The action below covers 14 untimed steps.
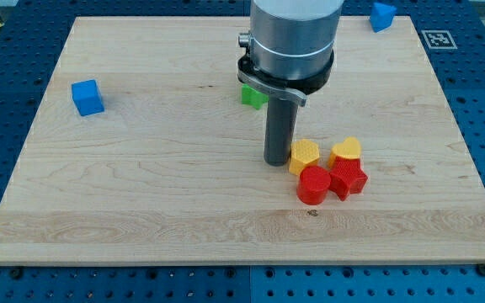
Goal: Move your arm to the right of the blue triangle
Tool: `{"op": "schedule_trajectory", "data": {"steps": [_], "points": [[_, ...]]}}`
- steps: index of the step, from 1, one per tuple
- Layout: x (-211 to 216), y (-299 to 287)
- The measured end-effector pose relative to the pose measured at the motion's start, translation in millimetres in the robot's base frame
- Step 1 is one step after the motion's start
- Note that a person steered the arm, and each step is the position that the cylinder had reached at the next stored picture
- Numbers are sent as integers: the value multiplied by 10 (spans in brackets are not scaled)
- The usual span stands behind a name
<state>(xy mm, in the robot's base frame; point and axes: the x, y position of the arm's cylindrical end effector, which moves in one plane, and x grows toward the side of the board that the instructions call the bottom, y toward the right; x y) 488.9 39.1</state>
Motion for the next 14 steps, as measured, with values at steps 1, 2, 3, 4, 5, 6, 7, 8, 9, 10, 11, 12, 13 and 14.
{"op": "schedule_trajectory", "data": {"steps": [1,2,3,4,5,6,7,8,9,10,11,12,13,14], "points": [[-300,64],[-236,403],[-286,553],[-498,771],[-764,1017],[-1006,1285],[-1098,1480],[-1447,1499],[-1902,1499],[-2304,1461],[-2659,1305],[-2954,1280],[-2975,1264],[-2978,1252]]}}
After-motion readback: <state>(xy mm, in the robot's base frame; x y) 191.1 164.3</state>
